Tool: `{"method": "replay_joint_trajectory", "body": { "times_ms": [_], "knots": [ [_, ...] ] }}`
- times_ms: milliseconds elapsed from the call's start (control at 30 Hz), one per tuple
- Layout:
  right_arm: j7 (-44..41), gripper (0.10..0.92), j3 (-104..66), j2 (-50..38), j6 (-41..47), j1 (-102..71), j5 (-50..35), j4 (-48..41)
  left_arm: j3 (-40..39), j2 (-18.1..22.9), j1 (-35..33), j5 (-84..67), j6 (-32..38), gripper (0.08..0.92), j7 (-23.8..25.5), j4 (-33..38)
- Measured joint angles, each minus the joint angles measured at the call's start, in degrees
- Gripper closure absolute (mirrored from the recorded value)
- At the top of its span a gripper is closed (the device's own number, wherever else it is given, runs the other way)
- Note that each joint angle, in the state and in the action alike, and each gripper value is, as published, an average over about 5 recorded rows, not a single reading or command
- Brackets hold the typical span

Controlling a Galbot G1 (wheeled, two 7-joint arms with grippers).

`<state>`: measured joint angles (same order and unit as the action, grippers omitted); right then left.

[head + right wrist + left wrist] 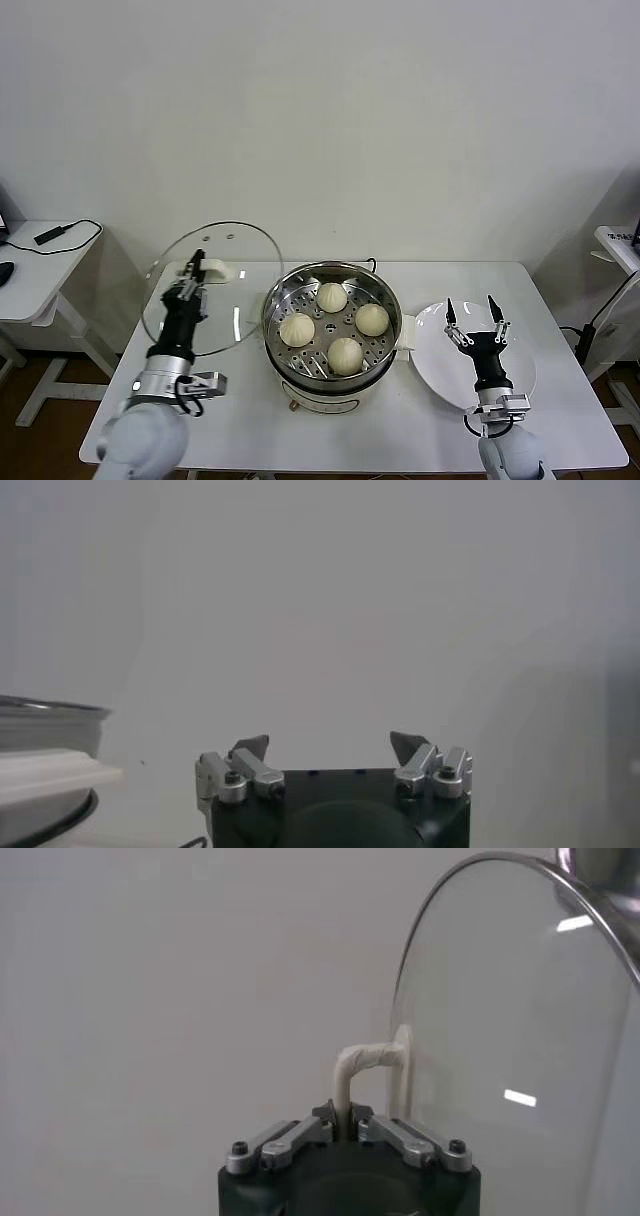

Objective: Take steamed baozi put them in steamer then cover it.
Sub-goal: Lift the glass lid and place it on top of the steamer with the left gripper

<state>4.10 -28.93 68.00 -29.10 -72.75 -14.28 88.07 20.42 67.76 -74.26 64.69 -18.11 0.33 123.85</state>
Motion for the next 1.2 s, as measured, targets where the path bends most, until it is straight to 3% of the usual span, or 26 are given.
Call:
{"method": "replay_joint_trajectory", "body": {
  "times_ms": [500, 1200],
  "knots": [
    [0.53, 0.203, -1.11, 0.16, 1.22, -0.08, 0.67, -0.96, -17.56, 6.54, 6.82, 10.18, -7.0, 0.806, 5.16, -2.2],
    [0.38, 0.203, -1.88, 0.47, 4.26, 0.35, 0.53, -2.04, -27.04, 13.65, 10.95, 20.92, -9.64, 0.806, 10.41, -10.47]
  ]
}}
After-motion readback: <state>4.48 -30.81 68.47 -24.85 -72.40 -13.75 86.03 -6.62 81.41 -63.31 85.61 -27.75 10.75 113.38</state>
